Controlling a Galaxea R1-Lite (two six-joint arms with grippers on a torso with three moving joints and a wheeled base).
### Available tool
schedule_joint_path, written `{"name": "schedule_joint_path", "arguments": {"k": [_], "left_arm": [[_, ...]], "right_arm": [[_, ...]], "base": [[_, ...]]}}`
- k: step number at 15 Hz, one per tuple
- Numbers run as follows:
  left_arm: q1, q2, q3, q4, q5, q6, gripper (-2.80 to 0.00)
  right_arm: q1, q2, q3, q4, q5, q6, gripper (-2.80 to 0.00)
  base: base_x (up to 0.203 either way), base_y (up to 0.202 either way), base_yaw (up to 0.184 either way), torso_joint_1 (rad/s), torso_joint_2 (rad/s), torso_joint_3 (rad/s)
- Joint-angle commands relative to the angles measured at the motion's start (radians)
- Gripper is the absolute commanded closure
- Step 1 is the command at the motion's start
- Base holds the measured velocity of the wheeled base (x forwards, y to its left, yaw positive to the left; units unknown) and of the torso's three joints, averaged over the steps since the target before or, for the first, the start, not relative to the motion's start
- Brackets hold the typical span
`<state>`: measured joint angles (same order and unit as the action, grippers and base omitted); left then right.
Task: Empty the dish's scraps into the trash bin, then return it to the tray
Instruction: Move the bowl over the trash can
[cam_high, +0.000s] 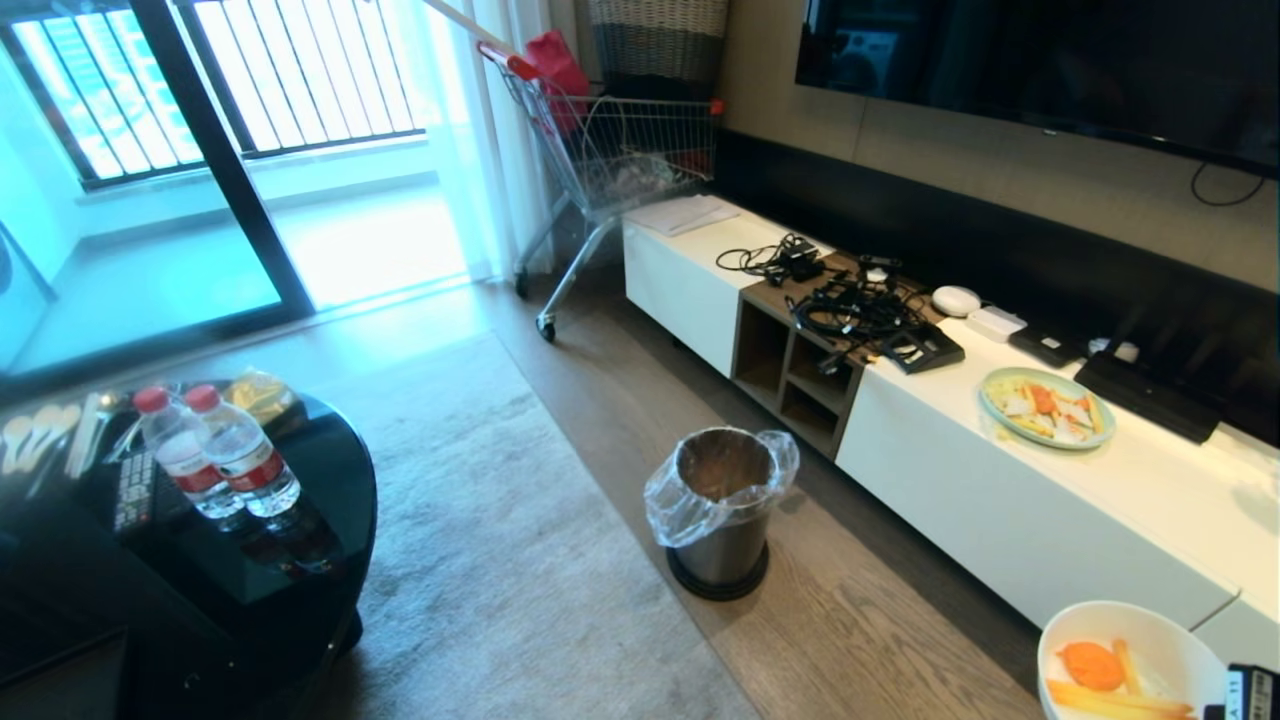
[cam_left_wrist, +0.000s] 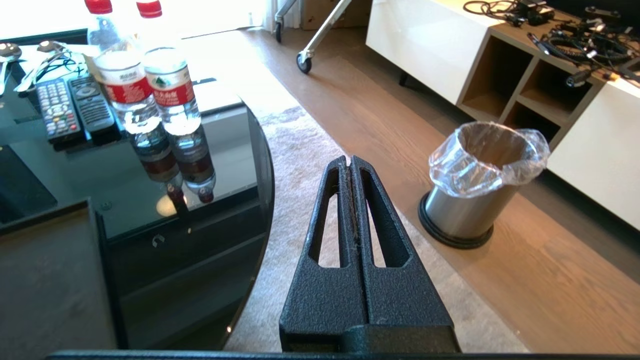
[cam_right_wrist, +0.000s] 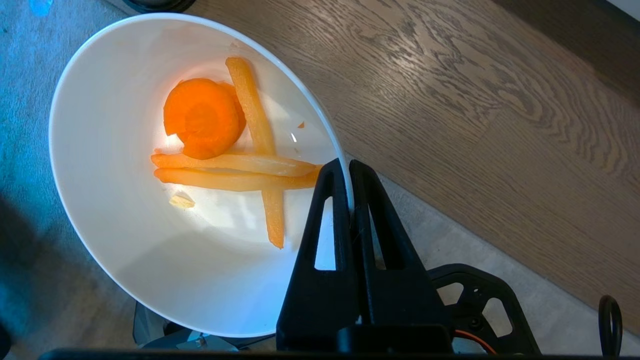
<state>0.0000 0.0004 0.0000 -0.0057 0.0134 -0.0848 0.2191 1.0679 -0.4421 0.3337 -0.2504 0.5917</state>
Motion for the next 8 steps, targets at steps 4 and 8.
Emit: {"name": "schedule_joint_path", "arguments": {"k": [4, 8], "left_arm": [[0.000, 0.000, 0.000, 0.000, 0.000, -0.001, 0.00], [0.000, 0.000, 0.000, 0.000, 0.000, -0.001, 0.00]], "right_arm": [[0.002, 0.000, 0.000, 0.002, -0.001, 0.003, 0.00], [0.002, 0.000, 0.000, 0.002, -0.001, 0.003, 0.00]], "base": [[0.184, 0.000, 0.001, 0.001, 0.00, 0.002], [0.056, 0.000, 0.004, 0.007, 0.00, 0.002]]}}
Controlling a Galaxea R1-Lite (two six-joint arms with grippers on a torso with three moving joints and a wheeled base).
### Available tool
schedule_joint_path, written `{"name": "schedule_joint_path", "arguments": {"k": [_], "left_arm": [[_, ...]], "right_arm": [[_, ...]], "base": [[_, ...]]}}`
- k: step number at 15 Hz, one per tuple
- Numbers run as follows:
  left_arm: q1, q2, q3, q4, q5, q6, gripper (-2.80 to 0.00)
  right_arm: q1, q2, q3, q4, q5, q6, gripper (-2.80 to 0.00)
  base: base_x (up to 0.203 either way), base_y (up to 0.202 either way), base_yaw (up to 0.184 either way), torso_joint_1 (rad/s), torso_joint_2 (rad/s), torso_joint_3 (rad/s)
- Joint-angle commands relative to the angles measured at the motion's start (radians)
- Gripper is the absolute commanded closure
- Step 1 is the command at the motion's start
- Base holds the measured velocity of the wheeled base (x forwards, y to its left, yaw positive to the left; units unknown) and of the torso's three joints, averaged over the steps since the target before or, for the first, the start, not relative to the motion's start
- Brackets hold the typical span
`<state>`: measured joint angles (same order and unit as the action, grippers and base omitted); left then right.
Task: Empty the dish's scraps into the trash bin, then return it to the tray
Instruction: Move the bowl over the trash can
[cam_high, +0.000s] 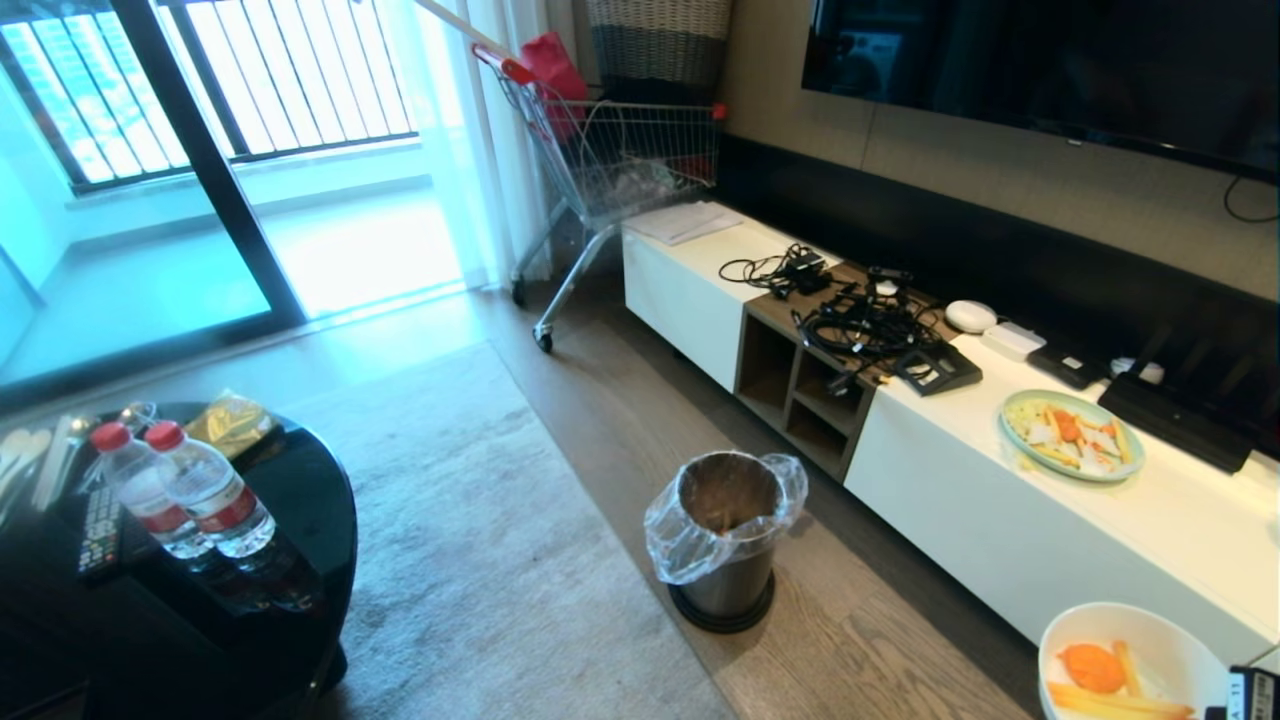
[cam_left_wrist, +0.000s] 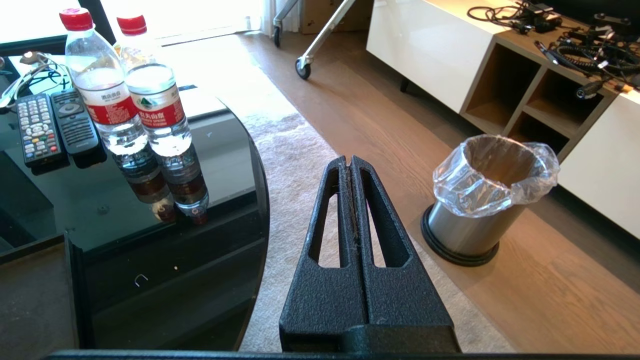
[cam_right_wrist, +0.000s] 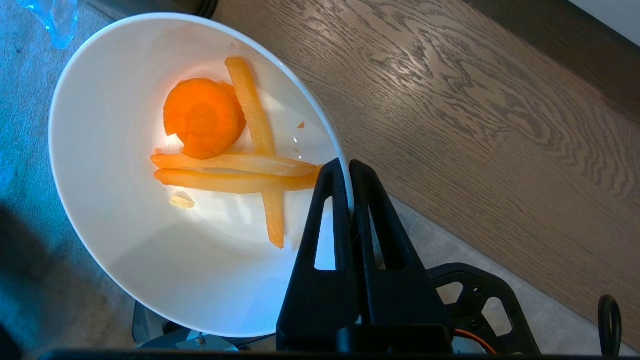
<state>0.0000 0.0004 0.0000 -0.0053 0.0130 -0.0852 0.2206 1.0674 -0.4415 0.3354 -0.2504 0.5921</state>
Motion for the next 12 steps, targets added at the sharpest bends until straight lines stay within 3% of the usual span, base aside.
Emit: {"name": "schedule_joint_path", "arguments": {"k": [1, 12], "left_arm": [[0.000, 0.000, 0.000, -0.001, 0.001, -0.001, 0.00], [0.000, 0.000, 0.000, -0.001, 0.001, -0.001, 0.00]], "right_arm": [[0.000, 0.000, 0.000, 0.001, -0.001, 0.003, 0.00], [0.008, 0.002, -0.010, -0.006, -0.001, 0.002, 0.00]], "base": [[0.000, 0.000, 0.000, 0.000, 0.00, 0.000], [0.000, 0.000, 0.000, 0.000, 0.00, 0.000]]}}
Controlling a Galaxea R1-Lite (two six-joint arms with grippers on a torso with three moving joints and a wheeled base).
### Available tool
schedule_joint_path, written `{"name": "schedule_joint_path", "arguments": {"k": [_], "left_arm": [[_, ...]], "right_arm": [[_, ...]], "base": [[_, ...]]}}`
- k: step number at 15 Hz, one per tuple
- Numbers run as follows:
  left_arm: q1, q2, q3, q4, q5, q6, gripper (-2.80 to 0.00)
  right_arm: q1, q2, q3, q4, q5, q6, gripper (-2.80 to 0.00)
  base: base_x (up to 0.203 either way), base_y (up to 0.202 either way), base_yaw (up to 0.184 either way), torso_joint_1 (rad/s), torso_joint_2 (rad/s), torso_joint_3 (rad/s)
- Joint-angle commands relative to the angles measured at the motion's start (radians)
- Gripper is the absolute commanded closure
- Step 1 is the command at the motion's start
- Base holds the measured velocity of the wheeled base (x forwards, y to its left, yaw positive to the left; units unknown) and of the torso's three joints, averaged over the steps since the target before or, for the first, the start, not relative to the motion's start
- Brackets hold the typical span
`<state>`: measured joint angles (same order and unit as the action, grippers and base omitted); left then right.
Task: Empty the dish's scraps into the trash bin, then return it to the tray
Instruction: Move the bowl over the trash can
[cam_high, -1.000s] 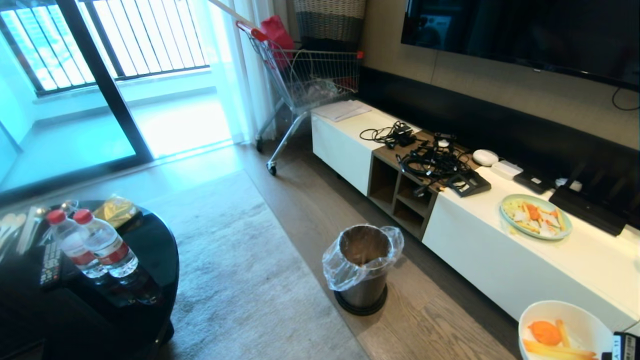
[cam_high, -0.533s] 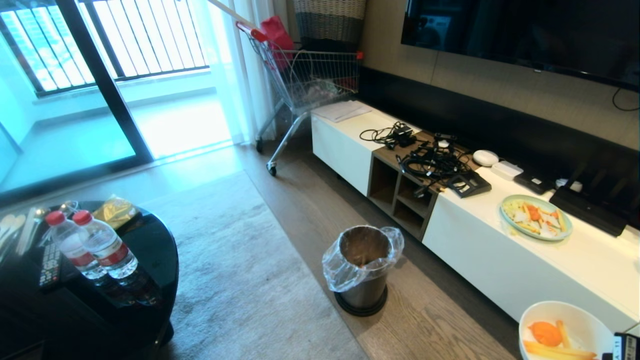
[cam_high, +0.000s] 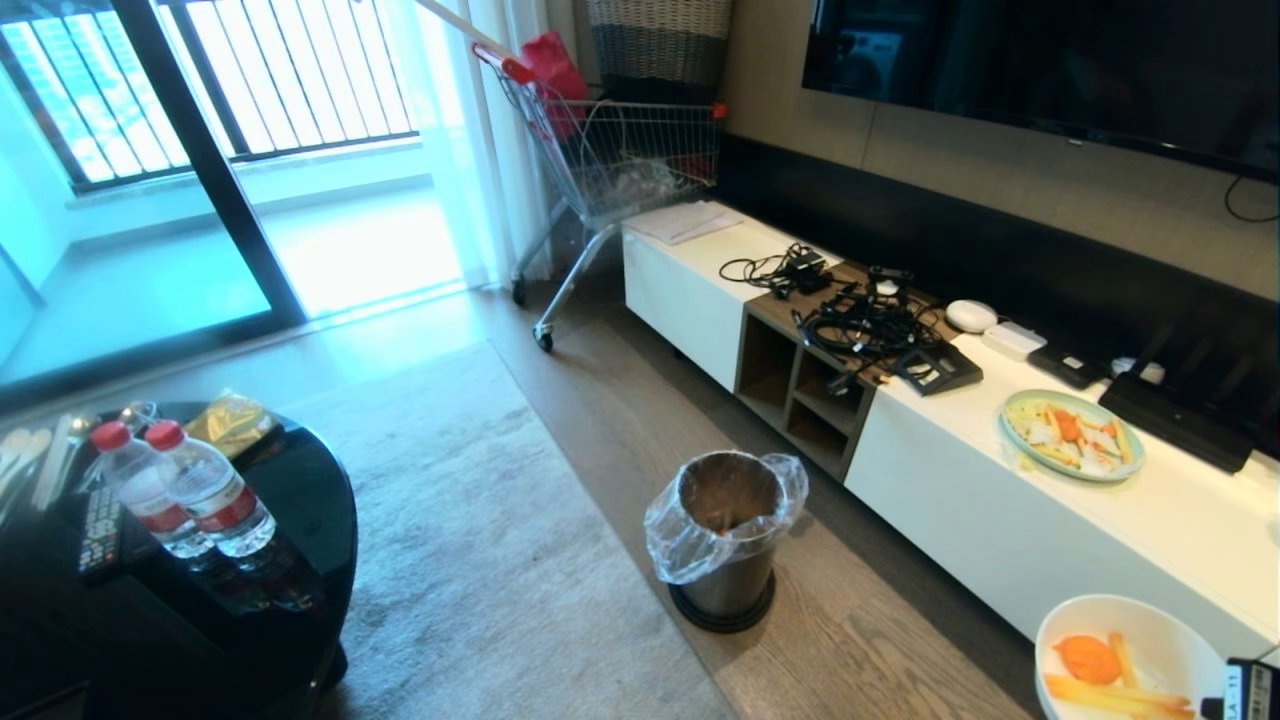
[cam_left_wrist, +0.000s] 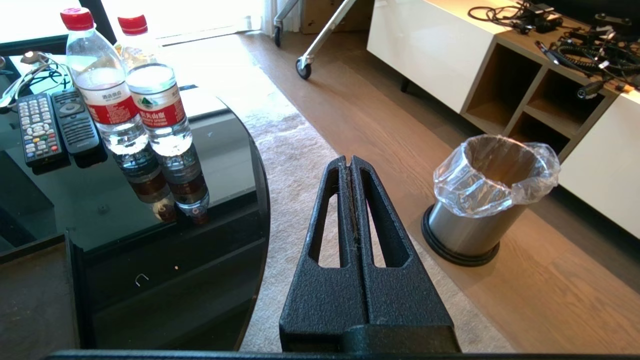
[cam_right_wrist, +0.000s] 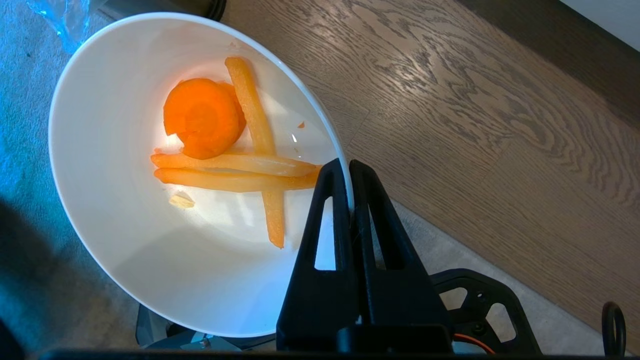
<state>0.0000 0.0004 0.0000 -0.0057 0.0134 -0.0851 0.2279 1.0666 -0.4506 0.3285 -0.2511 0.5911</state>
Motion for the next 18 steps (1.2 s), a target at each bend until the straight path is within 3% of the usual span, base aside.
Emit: {"name": "schedule_joint_path", "arguments": {"k": [1, 12, 18], "left_arm": [[0.000, 0.000, 0.000, 0.000, 0.000, -0.001, 0.00], [0.000, 0.000, 0.000, 0.000, 0.000, 0.001, 0.00], [0.000, 0.000, 0.000, 0.000, 0.000, -0.001, 0.00]], "right_arm": [[0.001, 0.003, 0.000, 0.001, -0.001, 0.004, 0.00], [0.001, 0.003, 0.000, 0.006, -0.004, 0.003, 0.00], [0.001, 0.003, 0.001, 0.006, -0.004, 0.003, 0.00]], "base": [[0.000, 0.000, 0.000, 0.000, 0.00, 0.000], [0.000, 0.000, 0.000, 0.000, 0.00, 0.000], [0.000, 0.000, 0.000, 0.002, 0.00, -0.148]]}}
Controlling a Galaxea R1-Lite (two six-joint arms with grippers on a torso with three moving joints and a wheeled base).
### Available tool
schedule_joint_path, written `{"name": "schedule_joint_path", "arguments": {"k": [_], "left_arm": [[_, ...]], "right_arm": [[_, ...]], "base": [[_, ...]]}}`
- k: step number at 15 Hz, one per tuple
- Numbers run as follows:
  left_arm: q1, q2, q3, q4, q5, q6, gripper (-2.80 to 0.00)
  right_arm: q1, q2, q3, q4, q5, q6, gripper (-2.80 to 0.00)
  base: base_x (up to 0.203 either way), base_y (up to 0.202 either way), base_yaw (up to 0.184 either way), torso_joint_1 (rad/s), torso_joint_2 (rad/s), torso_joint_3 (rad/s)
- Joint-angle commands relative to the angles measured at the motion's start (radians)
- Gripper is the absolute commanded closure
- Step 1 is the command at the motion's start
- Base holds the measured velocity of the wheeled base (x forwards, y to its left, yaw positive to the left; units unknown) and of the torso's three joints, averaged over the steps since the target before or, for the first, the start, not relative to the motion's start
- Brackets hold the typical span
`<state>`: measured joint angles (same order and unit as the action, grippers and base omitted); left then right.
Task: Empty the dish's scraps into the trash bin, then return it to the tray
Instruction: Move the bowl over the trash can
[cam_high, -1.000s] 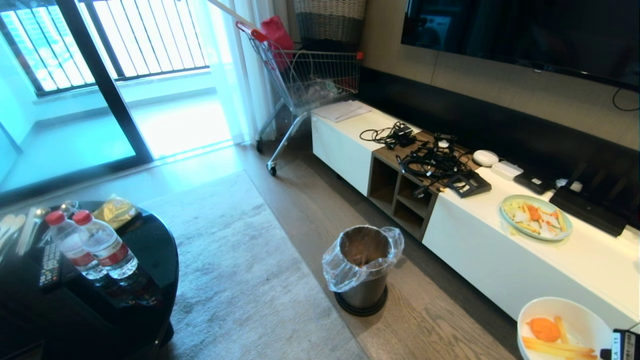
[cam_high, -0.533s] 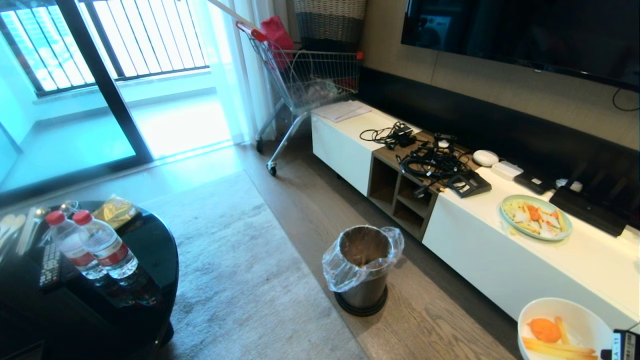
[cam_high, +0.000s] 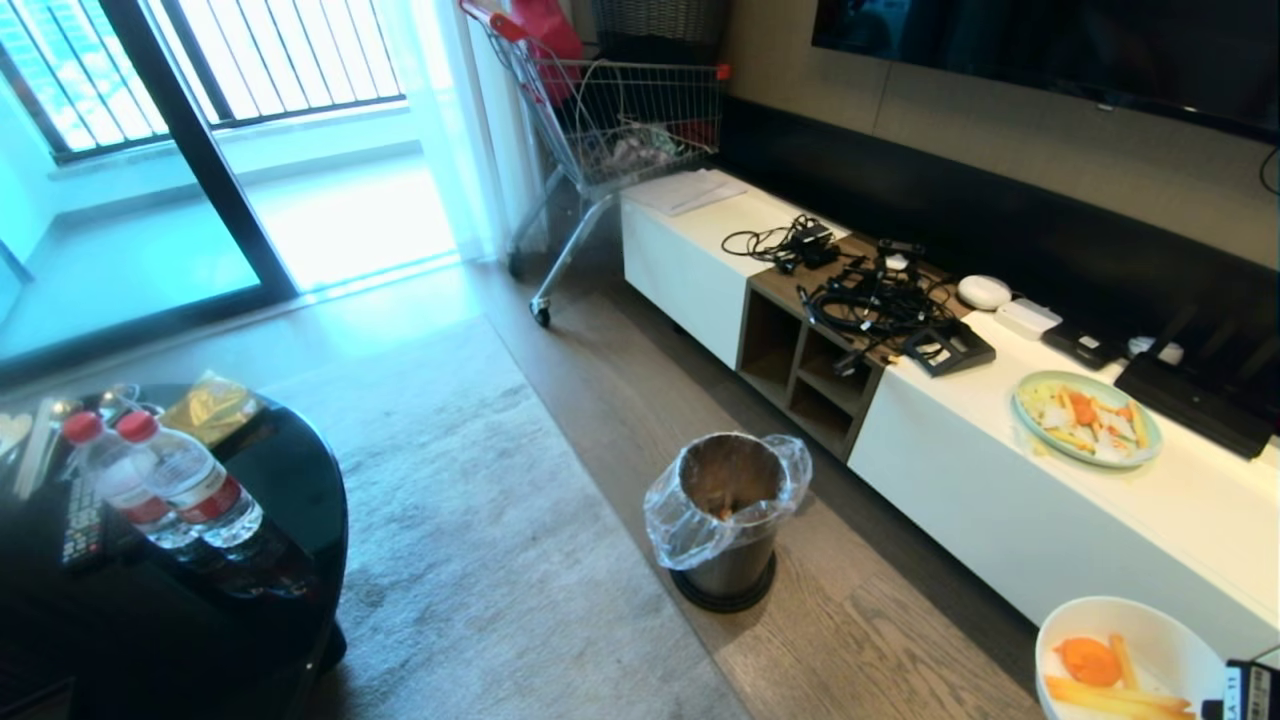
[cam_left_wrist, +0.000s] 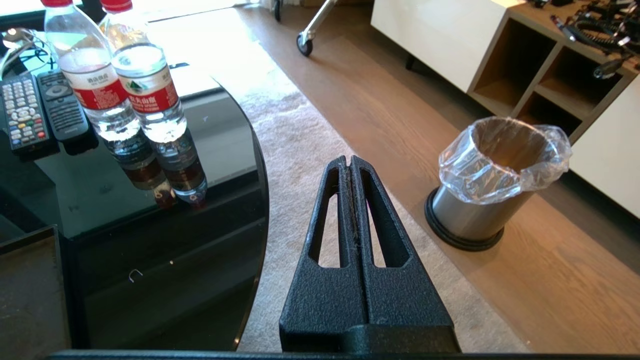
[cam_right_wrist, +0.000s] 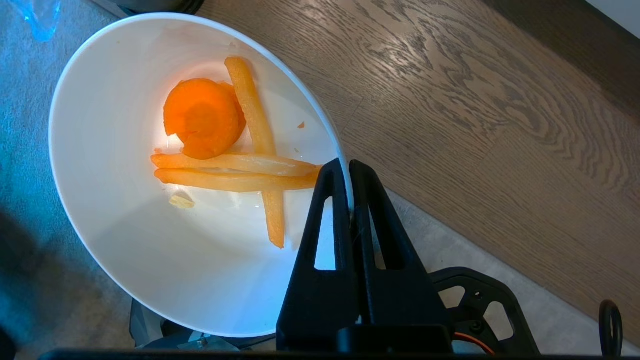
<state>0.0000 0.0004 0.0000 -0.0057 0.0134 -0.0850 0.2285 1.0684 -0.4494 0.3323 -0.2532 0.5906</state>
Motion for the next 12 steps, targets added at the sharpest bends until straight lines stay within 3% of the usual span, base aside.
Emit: {"name": "schedule_joint_path", "arguments": {"k": [1, 12], "left_arm": [[0.000, 0.000, 0.000, 0.000, 0.000, -0.001, 0.00], [0.000, 0.000, 0.000, 0.000, 0.000, -0.001, 0.00]], "right_arm": [[0.000, 0.001, -0.002, 0.000, -0.001, 0.003, 0.00], [0.005, 0.002, -0.049, -0.056, -0.003, -0.003, 0.00]], "base": [[0.000, 0.000, 0.000, 0.003, 0.00, -0.195], [0.000, 0.000, 0.000, 0.004, 0.00, -0.201]]}}
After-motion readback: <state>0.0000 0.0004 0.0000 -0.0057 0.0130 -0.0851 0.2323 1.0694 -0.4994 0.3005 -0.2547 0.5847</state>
